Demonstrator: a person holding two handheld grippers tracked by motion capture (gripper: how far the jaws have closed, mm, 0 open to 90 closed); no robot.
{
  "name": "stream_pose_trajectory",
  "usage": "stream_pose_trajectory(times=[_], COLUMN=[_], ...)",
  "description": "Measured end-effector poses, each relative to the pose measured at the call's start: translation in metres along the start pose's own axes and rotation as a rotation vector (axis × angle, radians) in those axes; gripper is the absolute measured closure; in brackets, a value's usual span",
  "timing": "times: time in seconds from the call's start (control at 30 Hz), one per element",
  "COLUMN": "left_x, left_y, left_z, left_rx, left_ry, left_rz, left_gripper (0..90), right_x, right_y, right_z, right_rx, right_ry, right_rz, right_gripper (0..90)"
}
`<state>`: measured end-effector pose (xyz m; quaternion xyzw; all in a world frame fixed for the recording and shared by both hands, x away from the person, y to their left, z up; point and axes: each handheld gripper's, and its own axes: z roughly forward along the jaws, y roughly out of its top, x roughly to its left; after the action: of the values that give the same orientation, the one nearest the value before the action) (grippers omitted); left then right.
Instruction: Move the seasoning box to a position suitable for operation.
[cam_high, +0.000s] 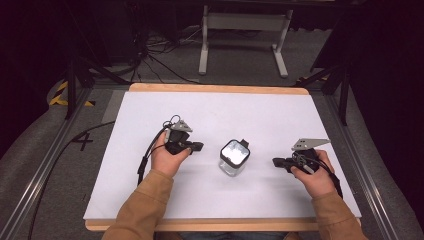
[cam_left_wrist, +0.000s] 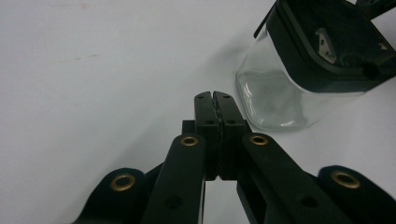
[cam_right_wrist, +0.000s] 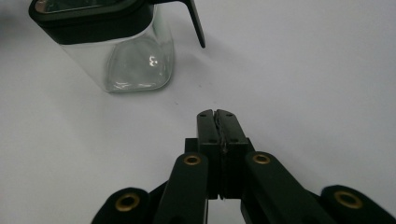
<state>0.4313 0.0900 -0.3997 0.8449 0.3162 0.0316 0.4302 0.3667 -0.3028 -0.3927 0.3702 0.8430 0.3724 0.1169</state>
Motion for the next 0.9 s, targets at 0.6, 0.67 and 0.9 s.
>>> stream_pose_trajectory(times=[0.6,0.67,0.9], left_x=[-0.022,-0.022,-0.027], left_y=[0.020,0.019,0.019], left_z=[0.040,0.041,0.044], left_rx=[0.044,0.042,0.054], left_ry=[-0.018,-0.023,-0.058], left_rz=[0.076,0.076,0.082], left_gripper=[90.0,90.0,90.0], right_x=[0.003,0.004,0.004], right_y=[0.000,0.000,0.000], right_z=[0.004,0.004,0.004], right_rx=[0.003,0.006,0.004], right_ry=[0.023,0.027,0.027], right_rz=[-0.011,-0.005,-0.009], right_gripper=[90.0,90.0,90.0])
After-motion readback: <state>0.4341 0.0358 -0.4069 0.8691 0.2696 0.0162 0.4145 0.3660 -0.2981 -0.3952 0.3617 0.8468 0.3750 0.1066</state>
